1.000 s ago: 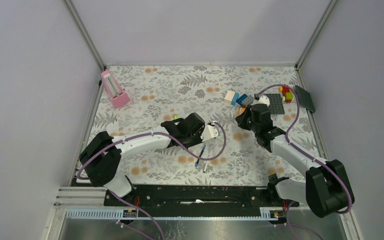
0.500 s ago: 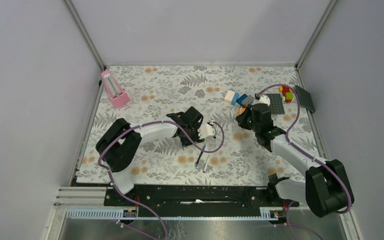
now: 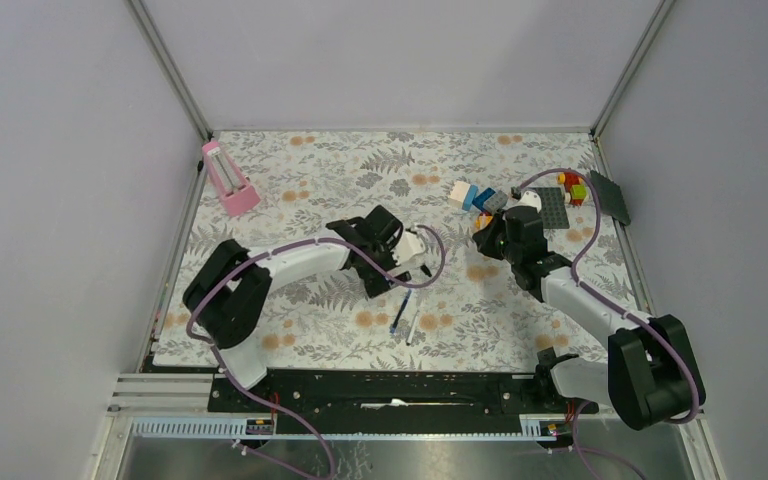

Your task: Insert the pens into the pen caps

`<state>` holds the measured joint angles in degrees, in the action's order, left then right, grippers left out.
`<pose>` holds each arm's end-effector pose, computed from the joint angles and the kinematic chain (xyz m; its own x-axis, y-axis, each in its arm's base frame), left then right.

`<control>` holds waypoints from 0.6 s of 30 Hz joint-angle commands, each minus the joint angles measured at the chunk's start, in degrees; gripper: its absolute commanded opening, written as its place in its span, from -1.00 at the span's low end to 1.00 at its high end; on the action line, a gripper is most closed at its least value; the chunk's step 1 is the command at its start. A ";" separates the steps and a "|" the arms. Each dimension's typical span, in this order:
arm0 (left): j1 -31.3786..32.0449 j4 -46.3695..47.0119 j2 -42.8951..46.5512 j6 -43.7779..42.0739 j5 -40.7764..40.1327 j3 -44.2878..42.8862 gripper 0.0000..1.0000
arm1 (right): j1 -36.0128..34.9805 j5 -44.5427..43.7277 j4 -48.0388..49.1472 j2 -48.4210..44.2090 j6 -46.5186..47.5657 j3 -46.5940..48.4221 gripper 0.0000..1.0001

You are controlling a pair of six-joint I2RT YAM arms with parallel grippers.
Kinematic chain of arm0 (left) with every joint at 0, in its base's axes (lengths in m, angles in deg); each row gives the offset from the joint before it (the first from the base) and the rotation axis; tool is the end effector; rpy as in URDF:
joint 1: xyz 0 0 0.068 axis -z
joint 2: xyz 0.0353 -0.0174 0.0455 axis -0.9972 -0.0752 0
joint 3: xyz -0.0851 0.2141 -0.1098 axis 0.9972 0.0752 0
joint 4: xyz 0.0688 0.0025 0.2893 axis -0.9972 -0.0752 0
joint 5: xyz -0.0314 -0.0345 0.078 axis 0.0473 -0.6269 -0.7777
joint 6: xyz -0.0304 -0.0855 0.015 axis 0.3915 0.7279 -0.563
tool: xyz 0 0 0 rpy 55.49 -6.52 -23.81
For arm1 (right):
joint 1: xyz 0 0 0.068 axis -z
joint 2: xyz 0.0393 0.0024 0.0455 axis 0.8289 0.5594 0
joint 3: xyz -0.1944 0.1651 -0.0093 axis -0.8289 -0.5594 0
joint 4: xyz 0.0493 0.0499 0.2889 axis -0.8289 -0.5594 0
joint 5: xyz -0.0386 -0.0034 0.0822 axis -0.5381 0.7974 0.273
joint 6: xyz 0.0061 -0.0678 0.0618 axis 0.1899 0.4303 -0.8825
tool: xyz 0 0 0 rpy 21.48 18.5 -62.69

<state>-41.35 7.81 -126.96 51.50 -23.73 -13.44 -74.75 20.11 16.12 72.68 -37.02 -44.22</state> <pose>0.2766 -0.2756 0.0936 -0.2690 0.8883 -0.3723 0.9304 0.3395 0.1379 0.3251 0.1054 0.1567 -0.5034 0.3575 -0.7866 -0.0223 0.9047 0.4255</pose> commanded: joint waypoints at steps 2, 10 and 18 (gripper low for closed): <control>0.04 9.51 10.18 17.26 -18.80 0.32 0.98 | 0.96 0.22 -0.29 1.63 -1.17 1.96 -1.00; -0.09 -0.79 11.35 66.96 -28.28 -3.94 0.98 | 1.87 0.93 -1.96 3.96 -1.73 3.81 -1.00; 2.78 8.60 24.48 94.60 -19.93 11.13 0.98 | 1.99 1.47 -2.80 5.71 -1.47 5.18 -1.00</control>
<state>-40.32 10.45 -109.65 127.62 -46.71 -7.67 -73.20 20.19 14.35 77.19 -38.31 -42.21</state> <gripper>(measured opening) 0.989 0.080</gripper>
